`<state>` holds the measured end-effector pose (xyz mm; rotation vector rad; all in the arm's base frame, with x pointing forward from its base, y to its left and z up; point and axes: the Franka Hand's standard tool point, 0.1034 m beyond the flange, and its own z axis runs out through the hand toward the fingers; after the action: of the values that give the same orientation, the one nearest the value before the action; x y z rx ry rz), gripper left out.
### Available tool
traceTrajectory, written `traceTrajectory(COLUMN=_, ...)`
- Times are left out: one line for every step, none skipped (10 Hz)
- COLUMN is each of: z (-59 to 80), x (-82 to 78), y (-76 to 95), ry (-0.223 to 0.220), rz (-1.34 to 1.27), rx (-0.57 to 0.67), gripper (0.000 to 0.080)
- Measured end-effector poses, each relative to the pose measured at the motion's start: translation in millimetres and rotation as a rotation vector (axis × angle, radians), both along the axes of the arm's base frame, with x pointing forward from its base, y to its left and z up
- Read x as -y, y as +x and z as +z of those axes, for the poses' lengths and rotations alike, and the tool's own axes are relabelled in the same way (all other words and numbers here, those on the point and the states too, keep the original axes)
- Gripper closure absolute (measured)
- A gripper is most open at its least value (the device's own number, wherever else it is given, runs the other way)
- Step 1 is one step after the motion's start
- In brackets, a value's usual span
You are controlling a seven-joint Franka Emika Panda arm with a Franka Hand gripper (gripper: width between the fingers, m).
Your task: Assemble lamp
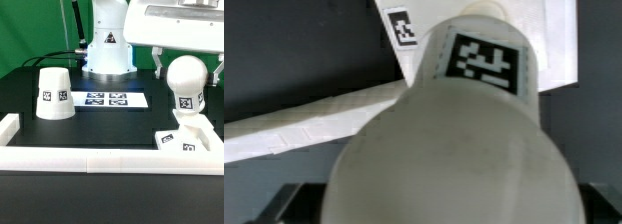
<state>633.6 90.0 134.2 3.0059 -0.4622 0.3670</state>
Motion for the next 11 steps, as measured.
traceTrajectory(z=0.0, x=-0.3, y=0.0, ry=0.000, rz=-0.002, rx=0.000, gripper=0.0222)
traceTrajectory(z=-0.1, x=0.9, y=-0.6, ry=0.006, rz=-0.047, rx=0.004, gripper=0.0222)
traceTrajectory(z=0.1, x=0.3, y=-0.9, ry=0.003, rz=-0.045, rx=0.001, gripper=0.0222)
traceTrajectory(z=0.2, x=0.4, y=-1.5, ry=0.007, rz=-0.068, rx=-0.004, gripper=0.0222)
traceTrajectory(z=-0.6, x=1.7, y=-3.6, ry=0.024, rz=-0.159, rx=-0.009, gripper=0.0222)
traceTrajectory(z=-1.0, x=2.2, y=-5.0, ry=0.029, rz=-0.219, rx=-0.008, gripper=0.0222)
traceTrajectory(z=-1.0, x=2.7, y=-5.7, ry=0.031, rz=-0.248, rx=-0.009, gripper=0.0222)
traceTrajectory(z=-1.8, x=4.5, y=-8.2, ry=0.044, rz=-0.334, rx=-0.016, gripper=0.0222)
traceTrajectory(z=-2.0, x=5.3, y=-9.9, ry=0.053, rz=-0.393, rx=-0.023, gripper=0.0222)
traceTrajectory(z=-2.1, x=5.4, y=-11.0, ry=0.057, rz=-0.426, rx=-0.027, gripper=0.0222)
traceTrajectory(z=-3.4, x=5.8, y=-14.1, ry=0.071, rz=-0.520, rx=-0.031, gripper=0.0222)
